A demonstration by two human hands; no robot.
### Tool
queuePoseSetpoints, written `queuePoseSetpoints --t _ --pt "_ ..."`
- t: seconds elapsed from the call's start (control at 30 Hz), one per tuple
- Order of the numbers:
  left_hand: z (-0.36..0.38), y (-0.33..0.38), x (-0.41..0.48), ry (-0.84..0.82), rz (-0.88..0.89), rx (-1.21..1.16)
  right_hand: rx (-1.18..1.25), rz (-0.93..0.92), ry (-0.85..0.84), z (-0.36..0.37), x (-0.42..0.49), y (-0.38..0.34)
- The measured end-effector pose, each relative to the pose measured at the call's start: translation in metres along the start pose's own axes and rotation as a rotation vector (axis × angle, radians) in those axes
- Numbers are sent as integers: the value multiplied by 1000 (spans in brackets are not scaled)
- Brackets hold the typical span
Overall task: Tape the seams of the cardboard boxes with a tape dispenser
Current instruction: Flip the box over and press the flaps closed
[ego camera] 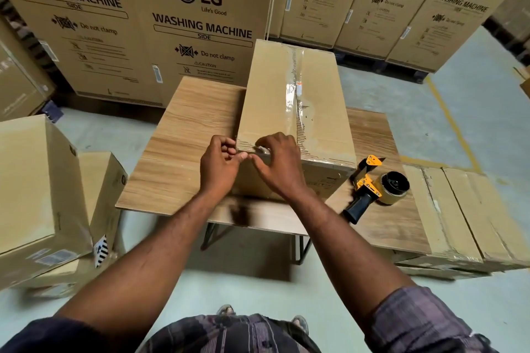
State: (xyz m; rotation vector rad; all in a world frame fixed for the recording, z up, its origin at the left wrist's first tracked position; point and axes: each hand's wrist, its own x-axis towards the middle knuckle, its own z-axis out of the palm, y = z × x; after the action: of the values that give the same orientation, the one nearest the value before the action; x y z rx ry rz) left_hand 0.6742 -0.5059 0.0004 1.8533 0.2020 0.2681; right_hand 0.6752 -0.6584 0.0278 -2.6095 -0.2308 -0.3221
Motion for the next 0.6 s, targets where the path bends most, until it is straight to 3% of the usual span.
queuePoseSetpoints --t 0.2,0.4,0.5,0.6 --pt "9 -2 -27 10 -50 -52 -130 83 -29 14 21 -22" --pt "0 -23 -16 -181 -247 145 -108 28 -69 21 25 -19" --pt "-2 -21 -13 -61 -88 179 -18 -35 -90 17 22 -10" --pt "3 -21 -14 -249 2 165 63 -16 -93 15 20 -7"
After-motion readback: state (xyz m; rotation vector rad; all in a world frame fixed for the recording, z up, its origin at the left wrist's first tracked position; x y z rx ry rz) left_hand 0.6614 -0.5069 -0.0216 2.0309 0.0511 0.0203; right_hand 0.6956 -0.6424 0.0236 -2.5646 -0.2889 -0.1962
